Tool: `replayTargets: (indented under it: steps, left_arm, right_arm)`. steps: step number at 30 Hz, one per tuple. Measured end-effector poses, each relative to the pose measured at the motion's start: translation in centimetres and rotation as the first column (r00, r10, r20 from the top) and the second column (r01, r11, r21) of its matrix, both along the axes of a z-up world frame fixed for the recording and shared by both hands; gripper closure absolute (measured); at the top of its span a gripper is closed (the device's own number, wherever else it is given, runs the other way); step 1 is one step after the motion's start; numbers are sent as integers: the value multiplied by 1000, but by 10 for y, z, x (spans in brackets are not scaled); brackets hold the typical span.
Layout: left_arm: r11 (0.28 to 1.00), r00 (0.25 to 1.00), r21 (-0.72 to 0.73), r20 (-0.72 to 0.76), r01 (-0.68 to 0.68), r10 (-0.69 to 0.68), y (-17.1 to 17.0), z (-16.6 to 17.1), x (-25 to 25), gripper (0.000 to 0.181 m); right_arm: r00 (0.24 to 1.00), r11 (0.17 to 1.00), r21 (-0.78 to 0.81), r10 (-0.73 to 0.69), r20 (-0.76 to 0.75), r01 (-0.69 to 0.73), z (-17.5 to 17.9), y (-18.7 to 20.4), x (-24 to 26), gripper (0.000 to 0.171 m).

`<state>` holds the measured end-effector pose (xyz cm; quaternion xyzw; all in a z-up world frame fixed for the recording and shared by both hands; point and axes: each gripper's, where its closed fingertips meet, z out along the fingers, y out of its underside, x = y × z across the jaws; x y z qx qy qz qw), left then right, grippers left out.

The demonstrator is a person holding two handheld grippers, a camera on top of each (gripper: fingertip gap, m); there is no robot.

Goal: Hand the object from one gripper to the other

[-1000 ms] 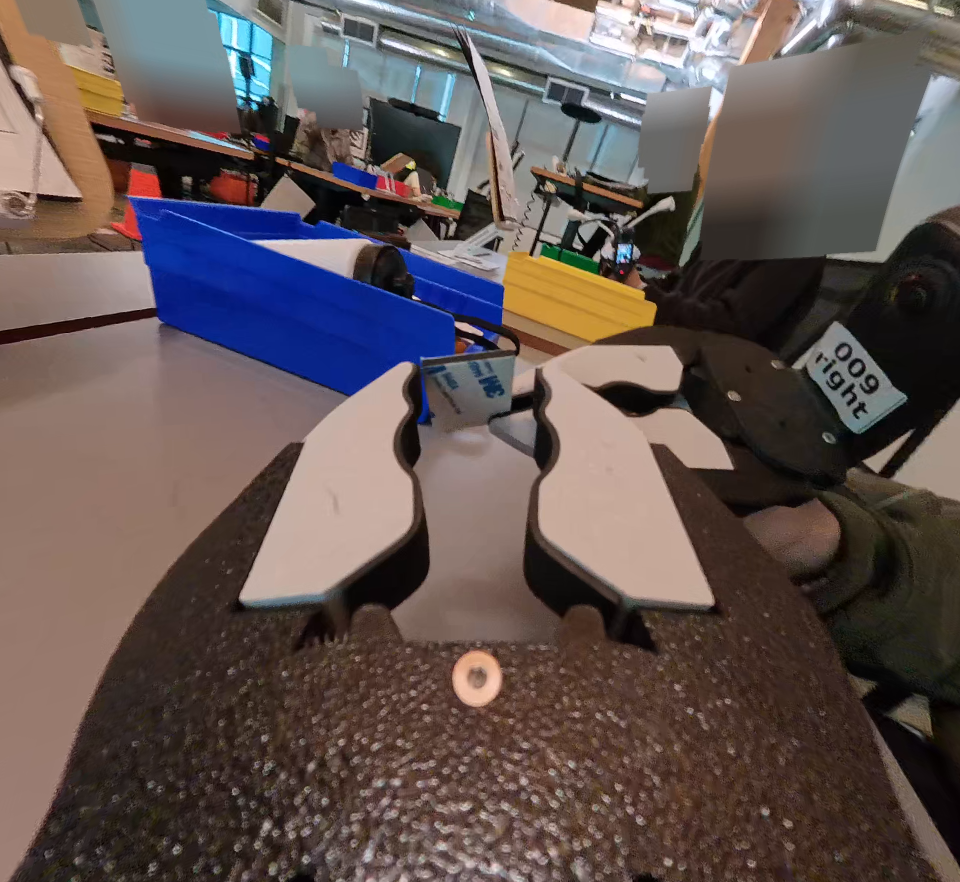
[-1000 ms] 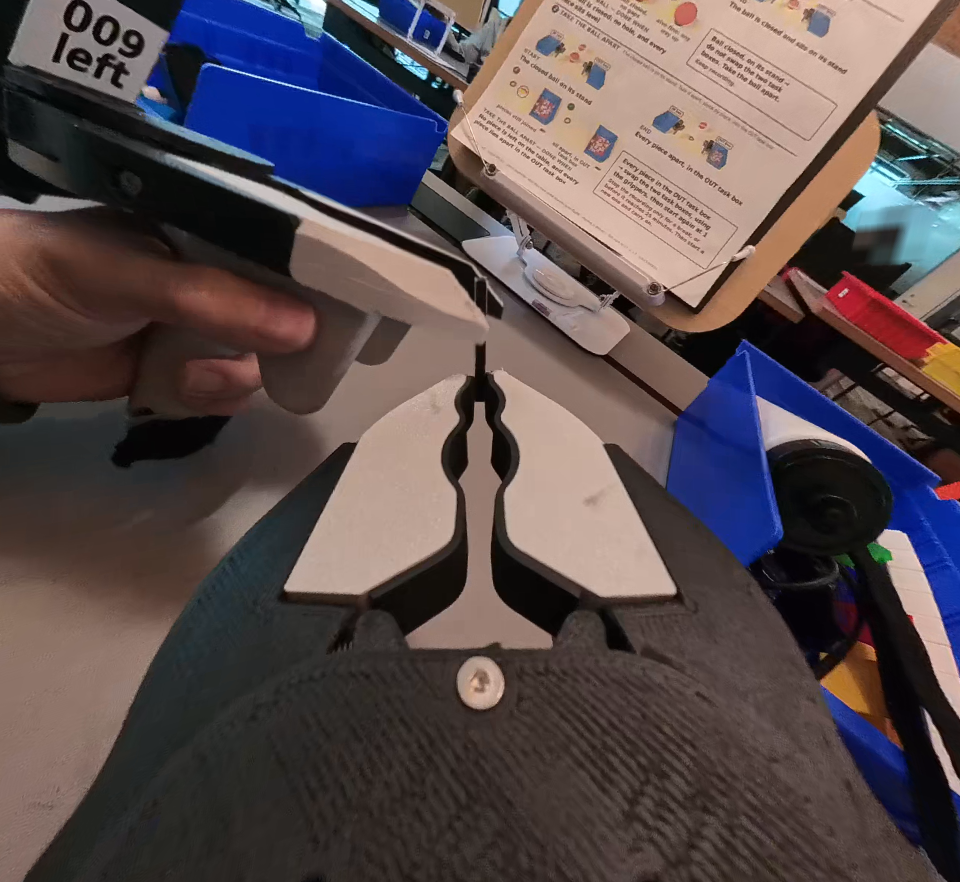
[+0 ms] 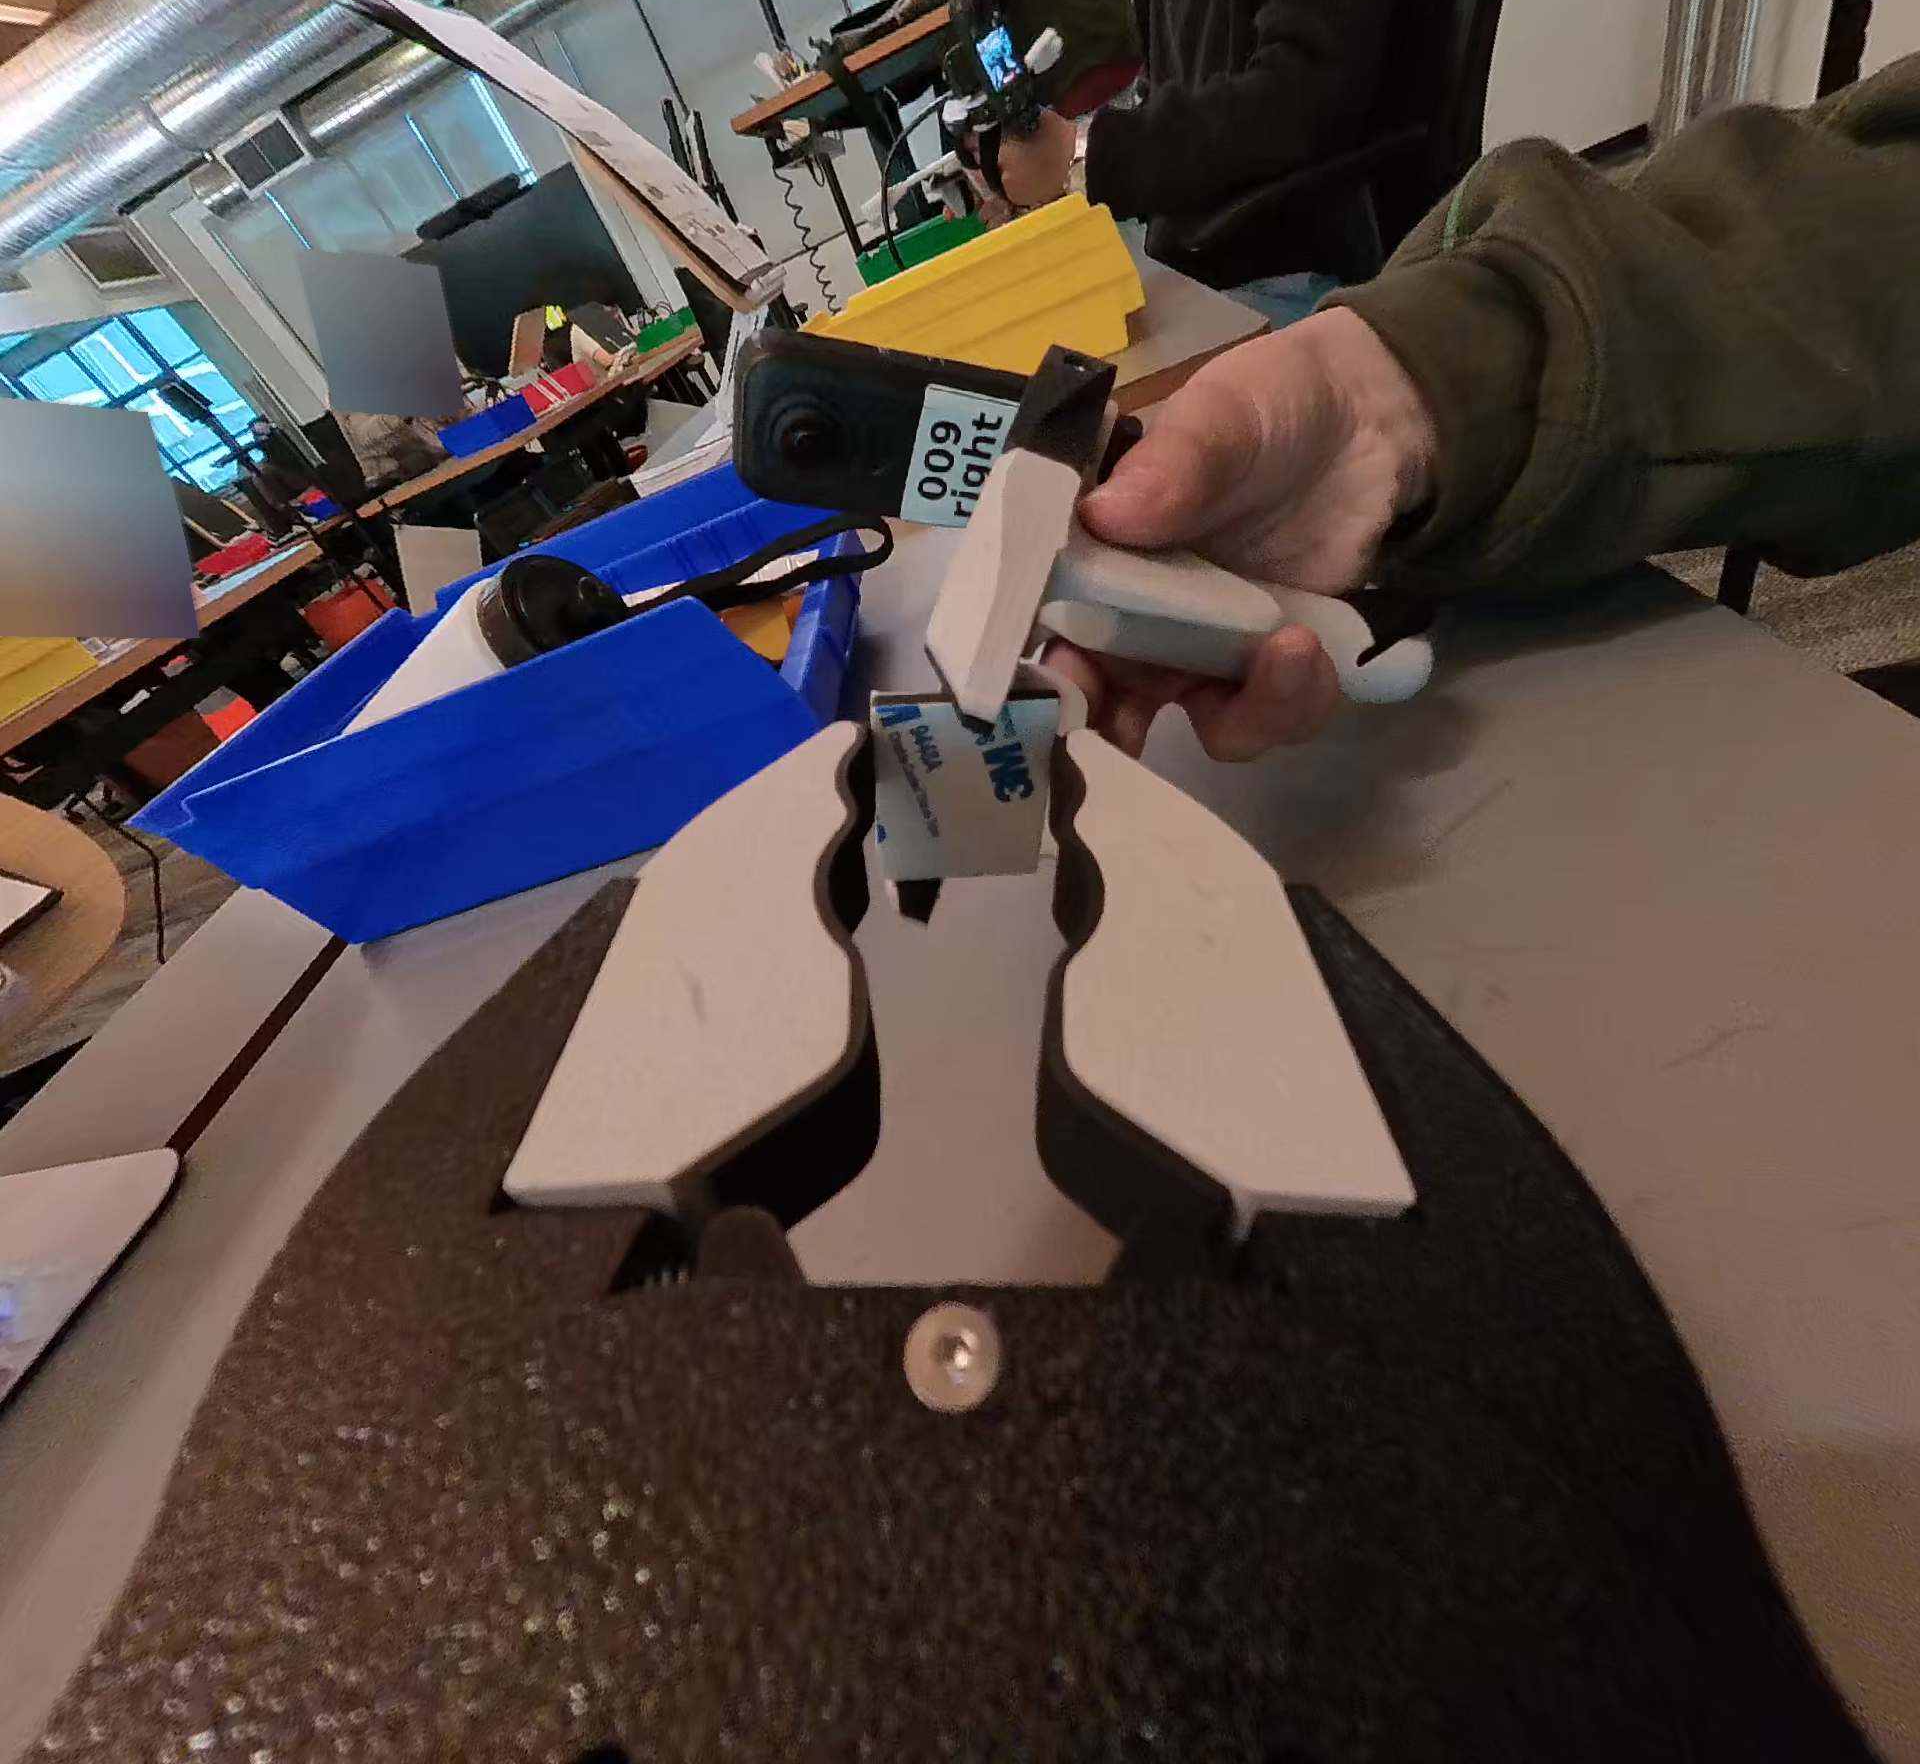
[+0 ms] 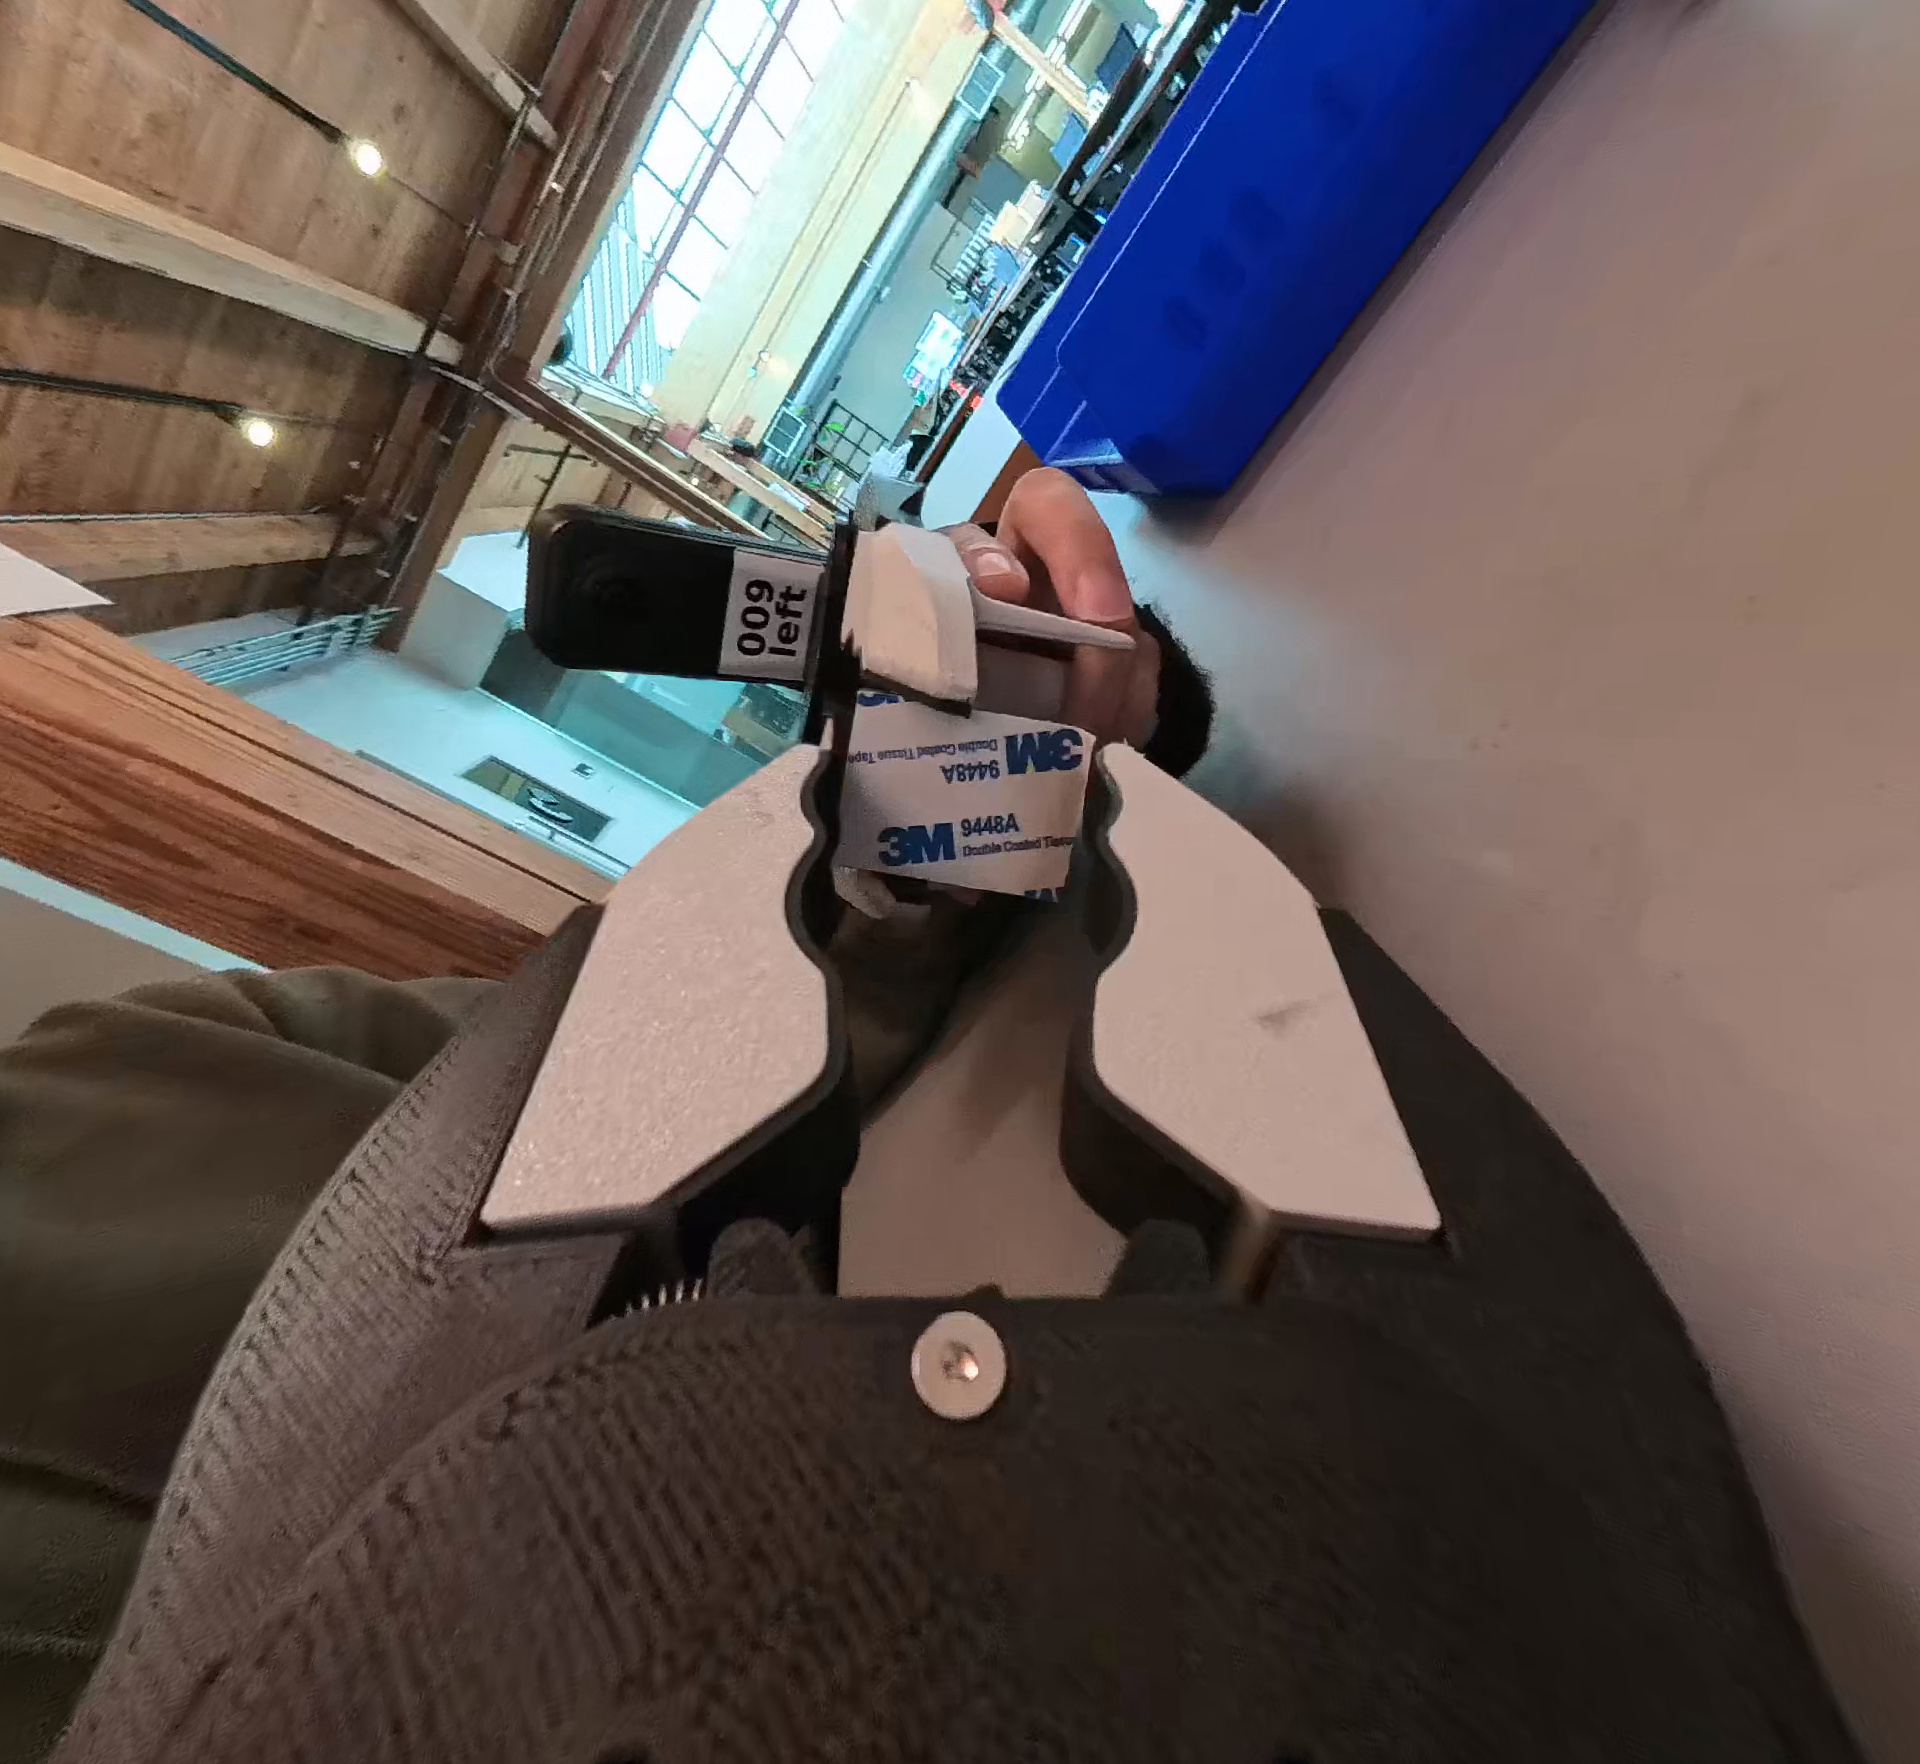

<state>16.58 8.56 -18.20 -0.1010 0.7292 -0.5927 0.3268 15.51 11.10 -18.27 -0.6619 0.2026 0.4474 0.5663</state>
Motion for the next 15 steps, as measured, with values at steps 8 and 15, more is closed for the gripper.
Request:
replayTargets:
  steps: [8,15]
  left_arm:
    - [966,961,-260,-268,1,-73,6,12,-2,111]
    - [708,528,-700,-639,-95,-560,-5,15,-3,130]
  right_arm:
    - [923,977,196,-151,355,85,30,-9,15,127]
    - [237,931,365,-354,905,-2,34,-22,11,127]
